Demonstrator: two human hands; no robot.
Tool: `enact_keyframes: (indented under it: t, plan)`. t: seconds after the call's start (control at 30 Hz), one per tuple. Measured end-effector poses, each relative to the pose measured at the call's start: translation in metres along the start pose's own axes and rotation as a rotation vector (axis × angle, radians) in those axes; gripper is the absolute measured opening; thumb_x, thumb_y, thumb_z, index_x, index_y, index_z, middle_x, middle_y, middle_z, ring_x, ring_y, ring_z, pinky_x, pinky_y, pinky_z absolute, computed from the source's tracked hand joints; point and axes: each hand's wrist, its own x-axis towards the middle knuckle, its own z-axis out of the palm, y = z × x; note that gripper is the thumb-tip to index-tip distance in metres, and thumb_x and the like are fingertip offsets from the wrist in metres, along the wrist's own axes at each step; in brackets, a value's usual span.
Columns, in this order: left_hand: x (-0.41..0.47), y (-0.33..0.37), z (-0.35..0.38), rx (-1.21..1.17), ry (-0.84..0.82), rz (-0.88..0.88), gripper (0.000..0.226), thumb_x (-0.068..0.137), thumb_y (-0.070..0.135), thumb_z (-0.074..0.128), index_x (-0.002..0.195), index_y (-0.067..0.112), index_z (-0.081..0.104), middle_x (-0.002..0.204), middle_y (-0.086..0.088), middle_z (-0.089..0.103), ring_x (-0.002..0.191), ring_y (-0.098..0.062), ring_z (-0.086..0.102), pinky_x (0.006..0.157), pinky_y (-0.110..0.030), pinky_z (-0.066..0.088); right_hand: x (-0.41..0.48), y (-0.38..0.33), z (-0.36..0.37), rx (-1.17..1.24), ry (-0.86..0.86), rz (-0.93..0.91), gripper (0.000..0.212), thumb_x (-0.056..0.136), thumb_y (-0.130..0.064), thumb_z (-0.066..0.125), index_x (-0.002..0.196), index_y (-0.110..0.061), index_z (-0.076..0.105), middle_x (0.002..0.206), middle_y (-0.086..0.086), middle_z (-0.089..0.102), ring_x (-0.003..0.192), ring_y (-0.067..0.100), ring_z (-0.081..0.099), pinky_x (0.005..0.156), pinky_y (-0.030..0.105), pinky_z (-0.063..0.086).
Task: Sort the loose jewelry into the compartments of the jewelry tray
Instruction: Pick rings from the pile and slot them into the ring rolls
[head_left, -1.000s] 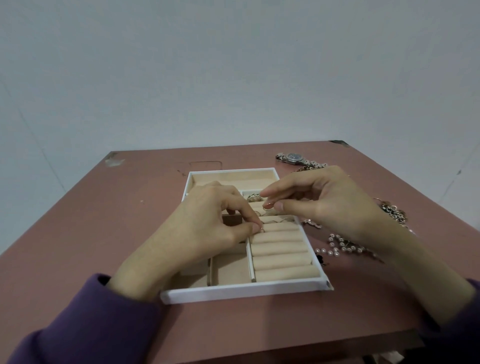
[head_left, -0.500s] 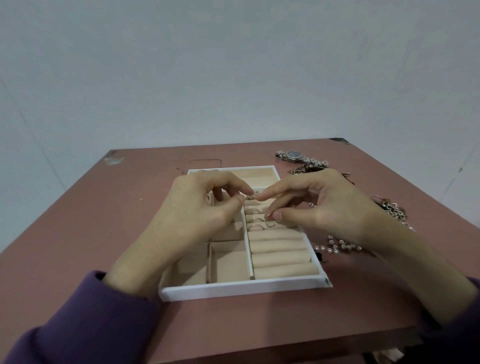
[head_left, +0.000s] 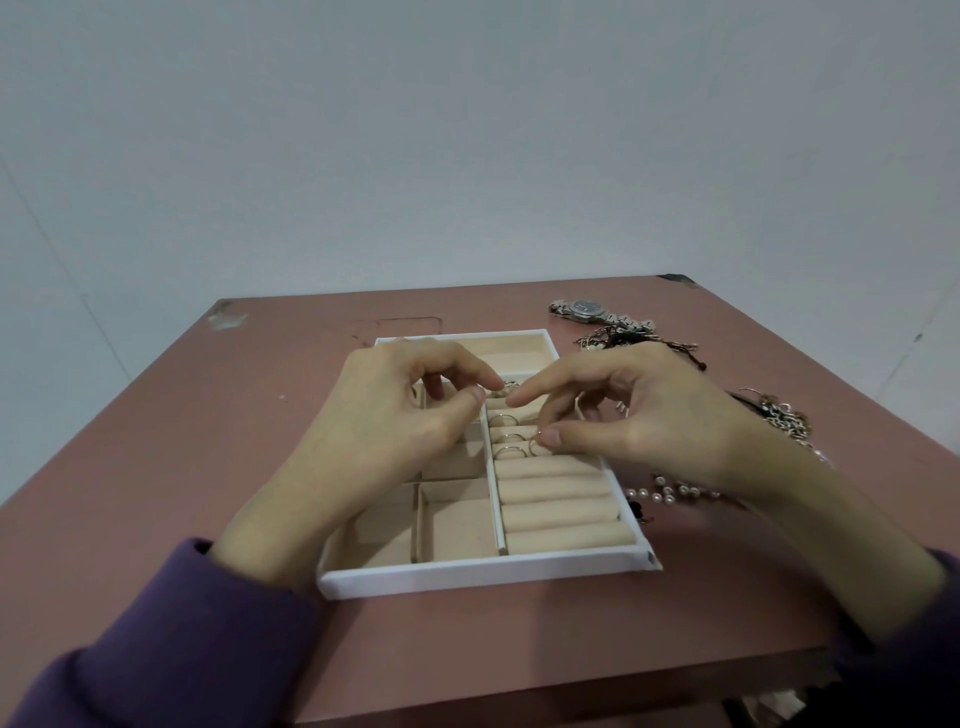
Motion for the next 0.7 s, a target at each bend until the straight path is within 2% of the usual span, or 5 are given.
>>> enact_keyframes:
  t: [0.23,0.4,0.47,0.57,0.7]
  plan:
    - [0.0003,0.0014,0.0006,0.001,0.002,0.007,0.020,0.080,0.014,0.062,0.075,0.031,0.073,0.065,0.010,0.060,0.052,0.004,0.047,0.053,-0.008,0.034,-0.0004,0.0024,-0.0008,0.010,0.024,-0.047,0.025,0.081,-0.007,0.066,0.092,-0.028,0.073,0.070,0.000,0.069,0.070,0.036,0.056,0.066,0.036,0.046]
    - [0.0005,0.0001,0.0003,-0.002,0.004,0.008,0.021,0.080,0.015,0.063,0.074,0.033,0.072,0.062,0.012,0.058,0.050,0.001,0.046,0.052,-0.009,0.034,0.0023,0.0047,-0.0003,-0.006,-0.004,-0.034,0.029,0.078,-0.005,0.069,0.093,-0.029,0.073,0.071,-0.003,0.070,0.071,0.033,0.056,0.058,0.013,0.040]
    - [0.0004,0.0007,0.0003,-0.003,0.005,0.012,0.020,0.080,0.014,0.063,0.075,0.030,0.073,0.062,0.018,0.059,0.052,0.004,0.048,0.052,-0.006,0.033,0.0031,0.0054,-0.0005,-0.019,0.001,-0.040,0.030,0.077,-0.004,0.070,0.093,-0.030,0.073,0.070,-0.006,0.067,0.065,0.022,0.052,0.059,0.013,0.039]
    - [0.0002,0.0015,0.0006,-0.001,0.008,0.017,0.020,0.080,0.012,0.063,0.075,0.028,0.073,0.060,0.015,0.058,0.053,0.004,0.048,0.051,-0.006,0.033,0.0027,0.0054,-0.0001,-0.064,0.013,-0.057,0.029,0.076,-0.006,0.071,0.091,-0.031,0.072,0.070,-0.009,0.064,0.060,0.000,0.049,0.060,0.012,0.038]
    - [0.0007,0.0014,0.0009,0.002,0.000,0.024,0.019,0.080,0.012,0.062,0.076,0.028,0.073,0.064,0.013,0.059,0.052,0.005,0.047,0.052,-0.005,0.033,0.0037,0.0083,0.0030,-0.155,0.054,-0.092,0.026,0.075,-0.014,0.075,0.090,-0.034,0.071,0.070,-0.012,0.061,0.065,0.000,0.051,0.061,0.012,0.037]
